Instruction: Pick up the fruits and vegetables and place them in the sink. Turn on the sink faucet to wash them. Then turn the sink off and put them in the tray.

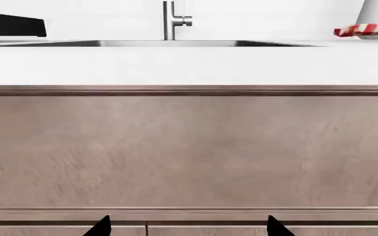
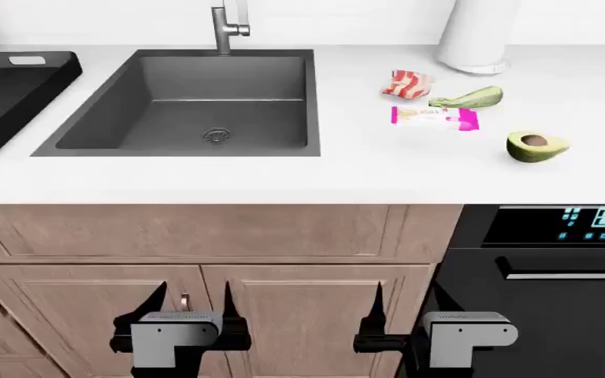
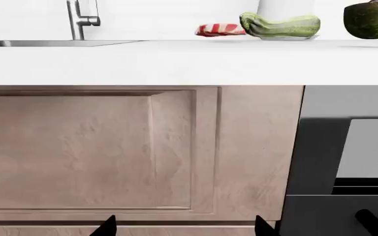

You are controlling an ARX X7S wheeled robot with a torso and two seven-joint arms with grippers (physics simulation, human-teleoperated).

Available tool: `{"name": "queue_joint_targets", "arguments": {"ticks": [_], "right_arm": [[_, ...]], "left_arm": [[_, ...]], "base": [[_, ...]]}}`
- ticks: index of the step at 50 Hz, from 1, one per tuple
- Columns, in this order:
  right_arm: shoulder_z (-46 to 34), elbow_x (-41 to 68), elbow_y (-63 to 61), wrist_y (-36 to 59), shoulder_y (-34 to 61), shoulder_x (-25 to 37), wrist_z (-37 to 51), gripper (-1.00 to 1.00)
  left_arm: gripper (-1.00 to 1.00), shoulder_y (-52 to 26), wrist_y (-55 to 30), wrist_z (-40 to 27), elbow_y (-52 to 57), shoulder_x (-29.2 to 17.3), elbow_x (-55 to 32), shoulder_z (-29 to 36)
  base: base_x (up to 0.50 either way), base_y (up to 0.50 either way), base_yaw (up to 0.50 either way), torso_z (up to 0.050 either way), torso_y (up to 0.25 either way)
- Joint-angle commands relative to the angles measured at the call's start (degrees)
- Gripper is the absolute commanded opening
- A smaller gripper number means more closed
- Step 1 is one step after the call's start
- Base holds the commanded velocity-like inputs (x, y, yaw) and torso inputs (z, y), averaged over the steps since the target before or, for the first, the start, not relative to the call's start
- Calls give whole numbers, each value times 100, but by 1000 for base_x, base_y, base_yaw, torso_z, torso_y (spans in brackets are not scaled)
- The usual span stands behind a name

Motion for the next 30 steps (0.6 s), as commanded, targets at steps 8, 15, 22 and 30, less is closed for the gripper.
{"name": "queue_joint_targets", "arguments": {"ticks": [8, 15, 22, 30], "right_arm": [[-255, 226, -329, 372, 67, 255, 228, 100], [-205, 432, -1228, 1153, 182, 443, 233, 100], [-191, 521, -2131, 2095, 468, 697, 255, 100], [-76, 752, -2864, 2765, 770, 932, 172, 100]], "left_arm": [[100, -75, -324, -247, 491, -262, -57, 305], [100, -342, -1339, -331, 1493, -367, -59, 424], [100, -824, -2445, -337, 2471, -477, -178, 422], [100, -1300, -3351, -277, 3027, -586, -499, 283]], "base": [[0, 0, 0, 0, 0], [0, 0, 0, 0, 0], [0, 0, 0, 0, 0], [0, -5, 0, 0, 0]]}}
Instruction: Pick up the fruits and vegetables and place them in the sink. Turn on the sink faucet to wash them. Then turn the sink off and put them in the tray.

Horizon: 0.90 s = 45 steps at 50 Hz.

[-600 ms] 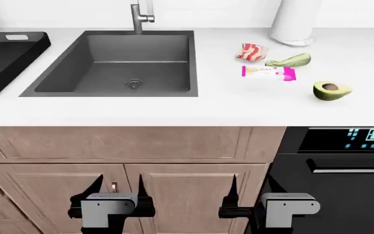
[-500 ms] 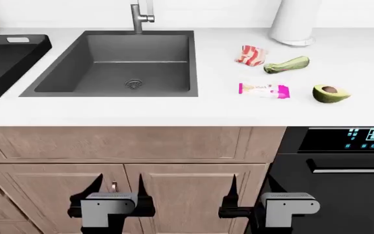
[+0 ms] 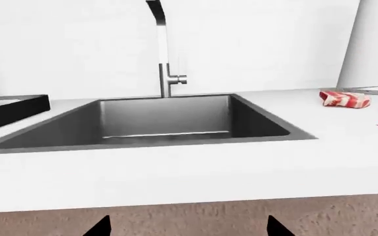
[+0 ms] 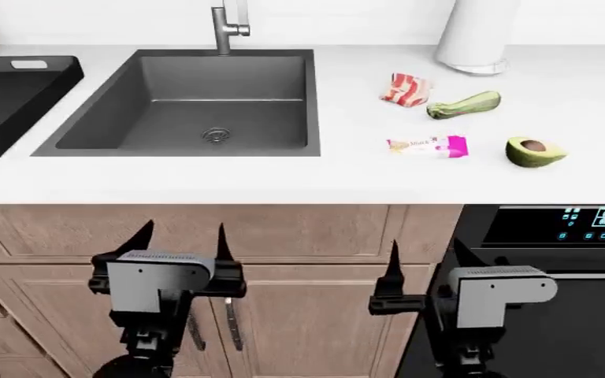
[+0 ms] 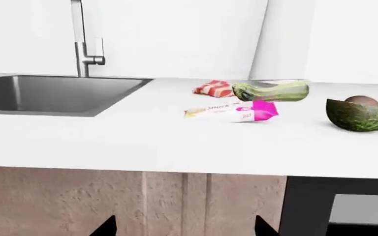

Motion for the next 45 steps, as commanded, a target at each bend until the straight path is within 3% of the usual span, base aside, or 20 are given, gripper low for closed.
{"name": "queue_joint_targets", "arguments": {"ticks": [1, 11, 25, 45], "right_arm": [[114, 315, -1109, 1047, 390, 332, -68, 100], [364, 797, -2045, 2046, 886, 654, -230, 100], [628, 1281, -2730, 2958, 1472, 959, -304, 100], [822, 2010, -3315, 4076, 2374, 1426, -607, 100]], "left_arm": [[100, -623, -1355, 7, 1005, -168, -301, -68], [100, -1439, -2833, -17, 1834, -257, -609, -85], [100, -2347, -4066, -57, 2484, -424, -835, -32], [100, -3351, -5188, 226, 2688, -662, -1216, 204]], "base": [[23, -219, 0, 0, 0], [131, -492, 0, 0, 0], [157, -499, 0, 0, 0], [216, -469, 0, 48, 0]]}}
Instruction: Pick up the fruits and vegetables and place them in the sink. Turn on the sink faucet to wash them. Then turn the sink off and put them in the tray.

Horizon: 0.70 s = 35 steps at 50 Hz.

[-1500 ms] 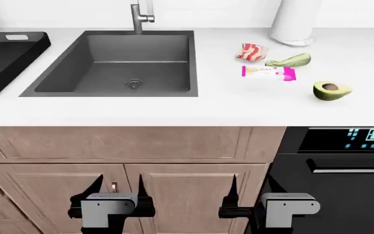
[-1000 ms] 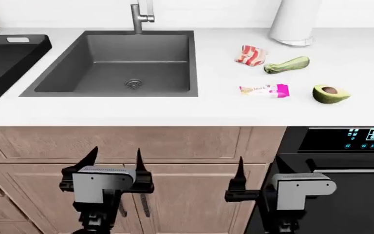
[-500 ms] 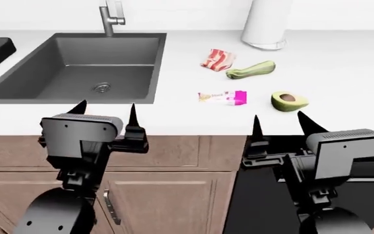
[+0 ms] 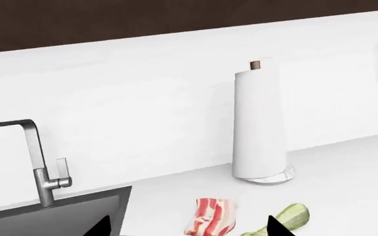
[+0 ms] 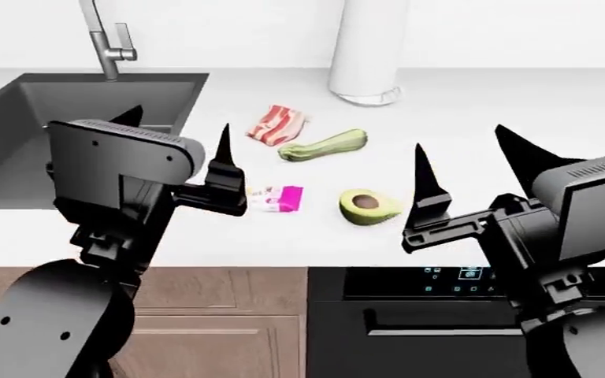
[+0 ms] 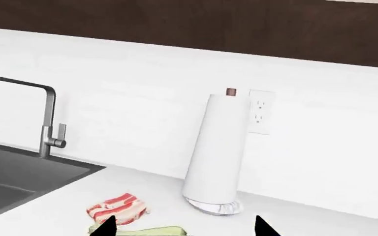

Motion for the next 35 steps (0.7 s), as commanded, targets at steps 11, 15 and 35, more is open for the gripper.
{"name": "queue_joint_targets", "arguments": {"ticks": [11, 15, 35], "right_arm": [[598, 1022, -418, 1448, 1038, 241, -233, 100], [671, 1204, -411, 1680, 1205, 225, -253, 100], [423, 1617, -363, 2367, 1673, 252, -192, 100]], "left_arm": [[100, -1363, -1732, 300, 312, -35, -533, -197], [100, -1514, -1887, 299, 195, -56, -556, -238], [100, -1878, -2306, 232, 176, -236, -774, -239]], "base": [[279, -415, 0, 50, 0], [315, -371, 0, 50, 0], [458, 65, 0, 45, 0]]}}
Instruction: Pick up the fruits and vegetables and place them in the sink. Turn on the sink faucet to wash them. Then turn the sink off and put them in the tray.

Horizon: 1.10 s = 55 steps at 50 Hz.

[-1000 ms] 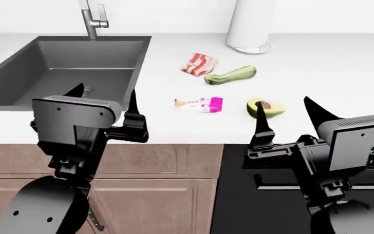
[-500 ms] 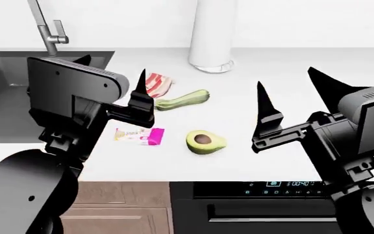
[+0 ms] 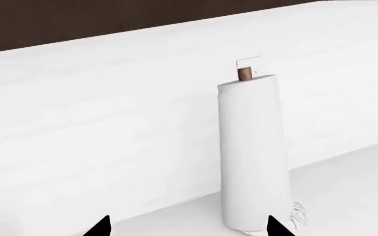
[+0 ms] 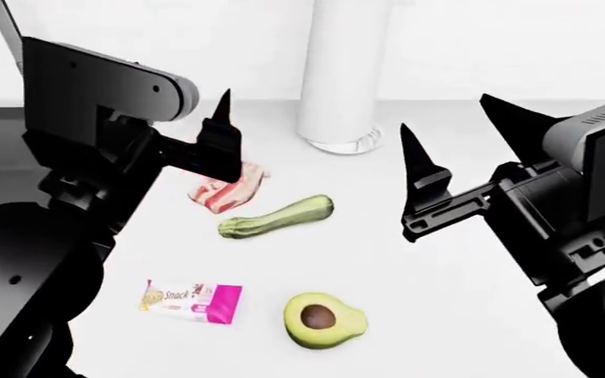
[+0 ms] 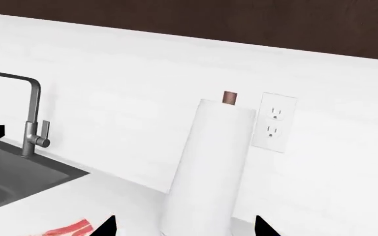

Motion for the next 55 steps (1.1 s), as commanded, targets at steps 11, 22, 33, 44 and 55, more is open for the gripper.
{"name": "queue_joint_targets", "arguments": {"ticks": [11, 22, 33, 44, 55], "right_arm": [[497, 1091, 293, 1647, 939, -212, -22, 100], [325, 1250, 565, 1587, 968, -100, 246, 100], [-1559, 2733, 2082, 1420, 2248, 1444, -716, 100], [-1930, 3594, 1315, 1405, 2802, 2373, -1963, 100], [-2209, 4046, 1206, 1446, 2856, 2461, -2023, 100]], "left_arm": [[100, -459, -324, -1344, -279, -487, -2185, -38], [100, -564, -194, -1526, -531, -586, -2546, 138], [100, -1555, 0, -1237, -1579, -992, -2586, 1133], [100, -1548, 38, -1376, -1730, -1004, -2649, 1183], [100, -1506, 69, -1497, -1820, -984, -2744, 1292]], "base": [[45, 10, 0, 0, 0], [0, 0, 0, 0, 0], [0, 0, 0, 0, 0], [0, 0, 0, 0, 0], [0, 0, 0, 0, 0]]}}
